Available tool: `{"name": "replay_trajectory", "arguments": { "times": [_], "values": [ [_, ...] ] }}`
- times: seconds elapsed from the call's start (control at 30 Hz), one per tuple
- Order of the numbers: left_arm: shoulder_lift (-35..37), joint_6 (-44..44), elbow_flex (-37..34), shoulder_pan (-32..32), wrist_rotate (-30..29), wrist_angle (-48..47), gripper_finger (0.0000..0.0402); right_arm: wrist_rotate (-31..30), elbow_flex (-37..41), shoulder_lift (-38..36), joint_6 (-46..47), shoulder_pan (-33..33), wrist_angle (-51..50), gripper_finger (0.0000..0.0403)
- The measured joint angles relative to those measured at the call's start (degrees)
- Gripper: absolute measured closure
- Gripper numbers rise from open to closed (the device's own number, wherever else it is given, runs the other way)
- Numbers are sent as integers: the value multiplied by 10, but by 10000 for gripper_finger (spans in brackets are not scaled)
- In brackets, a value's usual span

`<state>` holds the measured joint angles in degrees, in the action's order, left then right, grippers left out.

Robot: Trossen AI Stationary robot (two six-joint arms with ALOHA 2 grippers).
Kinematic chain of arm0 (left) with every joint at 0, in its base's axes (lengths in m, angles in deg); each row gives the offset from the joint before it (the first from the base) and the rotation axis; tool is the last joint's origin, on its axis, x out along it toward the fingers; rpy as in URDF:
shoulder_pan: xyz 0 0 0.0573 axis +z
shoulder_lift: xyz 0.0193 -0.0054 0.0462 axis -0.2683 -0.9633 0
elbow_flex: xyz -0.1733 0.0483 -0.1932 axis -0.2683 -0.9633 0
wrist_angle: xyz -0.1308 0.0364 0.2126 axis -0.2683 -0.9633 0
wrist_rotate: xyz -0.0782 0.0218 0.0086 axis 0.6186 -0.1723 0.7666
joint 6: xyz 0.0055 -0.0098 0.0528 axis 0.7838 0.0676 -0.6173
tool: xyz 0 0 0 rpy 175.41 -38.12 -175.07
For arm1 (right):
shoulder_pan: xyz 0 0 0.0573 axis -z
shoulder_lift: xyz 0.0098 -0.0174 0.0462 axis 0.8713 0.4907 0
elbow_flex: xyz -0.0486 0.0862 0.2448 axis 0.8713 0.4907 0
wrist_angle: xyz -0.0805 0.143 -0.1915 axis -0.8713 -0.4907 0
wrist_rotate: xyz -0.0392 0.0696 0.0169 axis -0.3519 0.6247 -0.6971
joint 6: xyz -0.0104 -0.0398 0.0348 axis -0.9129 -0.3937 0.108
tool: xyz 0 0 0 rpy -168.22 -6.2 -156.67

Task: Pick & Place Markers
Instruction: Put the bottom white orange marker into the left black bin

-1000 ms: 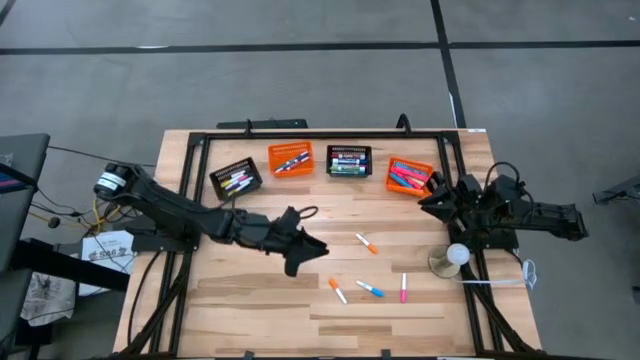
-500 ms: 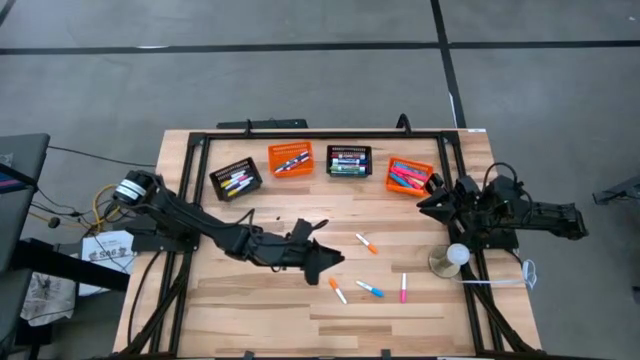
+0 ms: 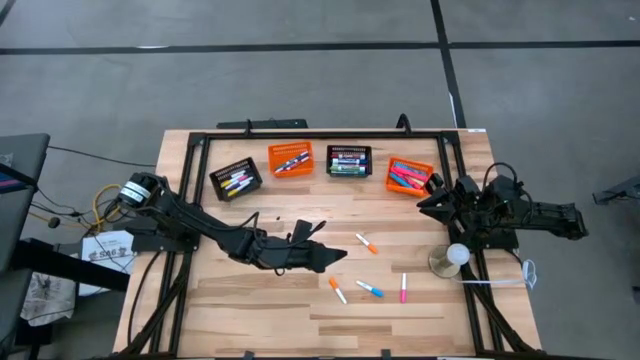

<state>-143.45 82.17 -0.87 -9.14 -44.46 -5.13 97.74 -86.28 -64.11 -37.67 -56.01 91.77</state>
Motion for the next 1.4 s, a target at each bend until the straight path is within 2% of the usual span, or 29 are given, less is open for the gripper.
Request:
{"name": "replay_trajectory", "arguments": {
  "times": [0.2,0.27,0.37,0.5,0.63,0.77,1.0,1.1,1.2,1.4],
  "values": [
    [0,0,0,1,0,0,304,0,0,0,0,0,0,340],
    [0,3,0,4,-18,3,304,0,0,0,4,0,0,340],
    [0,53,0,11,-51,6,304,0,0,0,26,0,0,340],
    [0,101,0,24,-57,8,304,0,0,0,31,0,-4,340],
    [0,155,0,20,-63,-1,304,0,0,0,25,0,-15,340],
    [0,191,7,6,-103,-19,304,0,0,0,24,0,-21,340],
    [-19,202,105,-8,-124,-146,304,-3,0,0,0,0,-23,340],
    [-64,202,168,-5,-123,-171,304,-5,0,0,-1,0,-23,340],
    [-116,206,222,3,-97,-193,304,-5,0,0,-1,0,-23,340],
    [-185,268,287,12,-77,-238,304,-4,0,0,3,0,-24,340]
  ]
}}
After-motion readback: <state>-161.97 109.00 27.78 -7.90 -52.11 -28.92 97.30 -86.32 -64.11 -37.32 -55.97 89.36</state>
